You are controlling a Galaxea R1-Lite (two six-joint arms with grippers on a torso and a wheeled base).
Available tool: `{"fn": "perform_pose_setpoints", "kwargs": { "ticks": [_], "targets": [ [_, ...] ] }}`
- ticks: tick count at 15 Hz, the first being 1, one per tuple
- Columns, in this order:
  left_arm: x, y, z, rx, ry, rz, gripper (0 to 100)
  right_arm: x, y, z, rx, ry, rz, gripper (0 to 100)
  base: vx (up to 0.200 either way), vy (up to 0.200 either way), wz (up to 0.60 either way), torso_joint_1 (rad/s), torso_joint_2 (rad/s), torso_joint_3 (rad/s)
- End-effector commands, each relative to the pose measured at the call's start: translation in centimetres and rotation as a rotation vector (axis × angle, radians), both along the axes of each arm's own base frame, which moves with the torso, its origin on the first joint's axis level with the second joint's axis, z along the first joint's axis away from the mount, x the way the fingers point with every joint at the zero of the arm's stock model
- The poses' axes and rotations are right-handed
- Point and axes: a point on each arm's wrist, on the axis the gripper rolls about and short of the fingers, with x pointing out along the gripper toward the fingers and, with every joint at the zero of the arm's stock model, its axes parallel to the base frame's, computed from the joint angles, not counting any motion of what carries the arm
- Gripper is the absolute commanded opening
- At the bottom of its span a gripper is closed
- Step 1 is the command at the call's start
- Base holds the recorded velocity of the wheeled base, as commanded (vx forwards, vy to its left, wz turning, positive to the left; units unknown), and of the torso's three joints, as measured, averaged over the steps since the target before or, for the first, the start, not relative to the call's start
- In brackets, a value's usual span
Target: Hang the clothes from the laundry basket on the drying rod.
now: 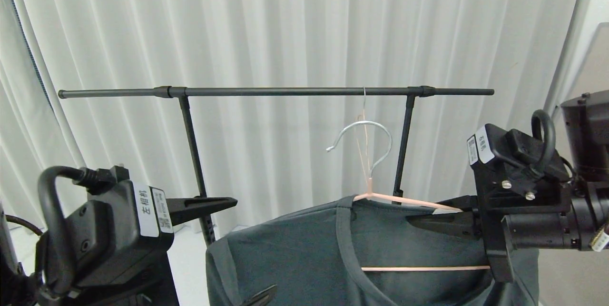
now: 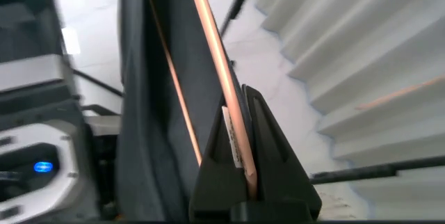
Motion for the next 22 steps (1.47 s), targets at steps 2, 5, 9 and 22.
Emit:
{"fn": "perform_pose_setpoints", "kwargs": {
  "ticks": [2,5,9,22],
  "targets": [
    [0.8,2.6,-2.5,0.053,0.062,0.165,100,0.0,-0.8,0.6,0.014,-0.027,-0.023,0,0.000,0.000,0.00,0.000,0.00,0.000],
    [1.5,4.5,-4.3,0.092,0.122,0.300,100,-0.5,-1.2,1.1,0.034,-0.046,-0.019,0,0.000,0.000,0.00,0.000,0.00,0.000],
    [2.4,4.3,-5.7,0.139,0.196,0.317,100,-0.9,-1.4,1.4,0.047,-0.054,-0.007,0,0.000,0.000,0.00,0.000,0.00,0.000],
    [4.3,6.6,-2.9,0.018,0.033,0.499,0,-0.8,-3.1,1.1,0.002,-0.014,-0.089,0,0.000,0.000,0.00,0.000,0.00,0.000]
  ]
}}
